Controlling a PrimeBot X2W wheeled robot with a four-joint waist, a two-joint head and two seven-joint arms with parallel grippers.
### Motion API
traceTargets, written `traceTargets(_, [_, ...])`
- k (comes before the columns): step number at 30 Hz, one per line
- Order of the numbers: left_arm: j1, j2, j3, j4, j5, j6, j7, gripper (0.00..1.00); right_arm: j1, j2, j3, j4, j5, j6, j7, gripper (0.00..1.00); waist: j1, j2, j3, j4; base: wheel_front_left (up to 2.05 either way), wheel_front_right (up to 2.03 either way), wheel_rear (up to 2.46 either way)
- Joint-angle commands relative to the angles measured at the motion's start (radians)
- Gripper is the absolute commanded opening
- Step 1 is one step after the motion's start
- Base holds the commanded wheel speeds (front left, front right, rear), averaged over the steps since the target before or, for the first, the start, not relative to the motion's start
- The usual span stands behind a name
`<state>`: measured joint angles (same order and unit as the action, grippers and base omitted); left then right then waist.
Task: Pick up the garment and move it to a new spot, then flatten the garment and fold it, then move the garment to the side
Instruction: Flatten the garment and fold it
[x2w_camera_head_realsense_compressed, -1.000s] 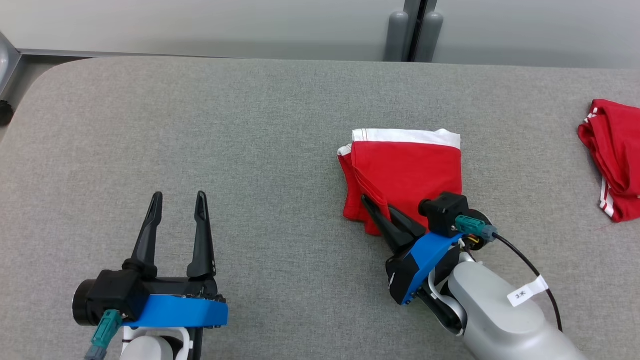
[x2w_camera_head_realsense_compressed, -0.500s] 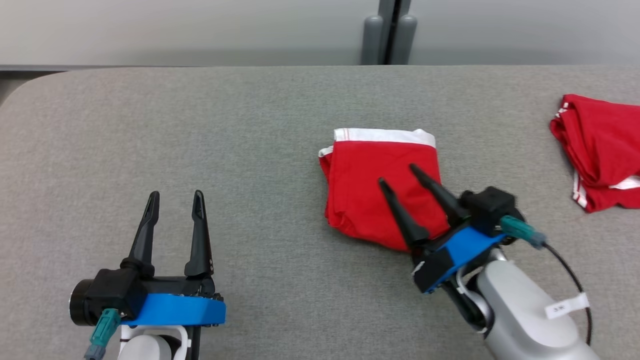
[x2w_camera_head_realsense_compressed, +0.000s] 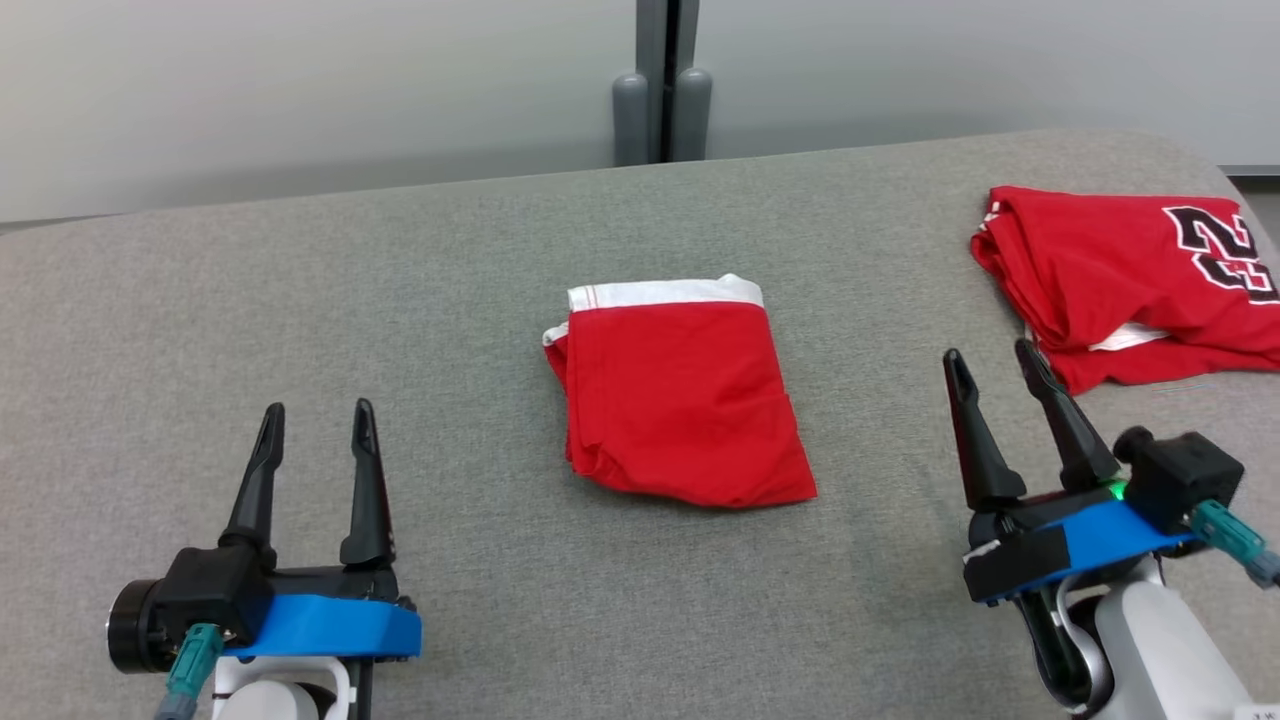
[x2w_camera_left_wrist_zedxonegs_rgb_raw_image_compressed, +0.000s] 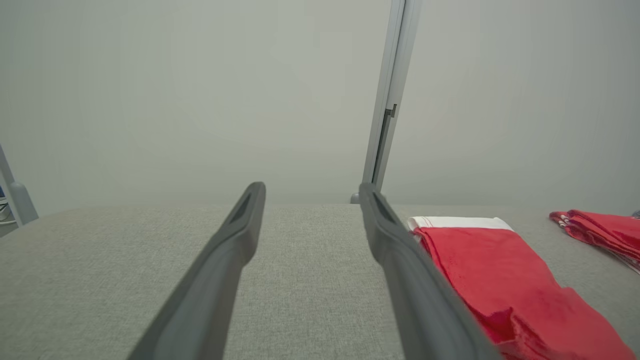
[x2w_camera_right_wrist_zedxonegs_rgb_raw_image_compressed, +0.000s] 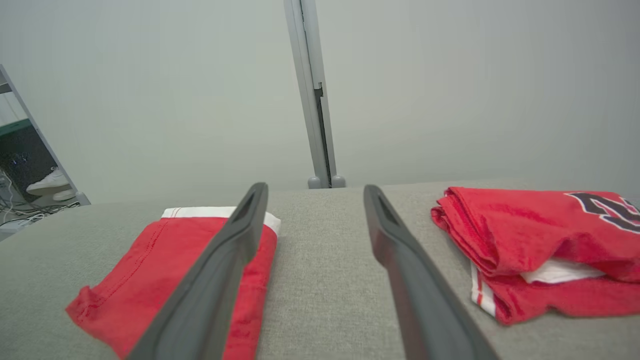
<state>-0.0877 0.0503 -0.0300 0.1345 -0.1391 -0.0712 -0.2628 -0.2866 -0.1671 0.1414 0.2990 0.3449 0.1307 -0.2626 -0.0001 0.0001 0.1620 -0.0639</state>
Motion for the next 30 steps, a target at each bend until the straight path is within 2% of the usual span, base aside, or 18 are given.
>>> traceTargets(1, [0.002,0.0,0.01,0.005,0.007,-0.003,-0.002,1.0,0.023,0.006,-0.007,-0.009,-0.007,0.0,-0.002,1.0,0.0001,-0.0001,-0.007,-0.008,0.0,0.0,0.0])
traceTargets(11, [0.031,0.0,0.047,0.047,0.021,-0.012,-0.002,1.0,0.143,0.047,-0.07,-0.064,-0.062,0.0,-0.002,1.0,0.0001,-0.0001,-0.059,-0.007,0.0,0.0,0.0])
traceTargets(22, [0.074,0.0,0.067,0.059,0.029,-0.02,-0.002,1.0,0.217,0.081,-0.075,-0.07,-0.137,0.0,-0.002,1.0,0.0001,-0.0001,-0.1,0.026,0.0,0.0,0.0])
traceTargets(30, [0.104,0.0,0.049,0.043,0.017,0.008,-0.002,1.0,0.244,0.094,-0.079,-0.069,-0.153,0.0,-0.002,1.0,0.0001,-0.0001,-0.115,0.036,0.0,0.0,0.0])
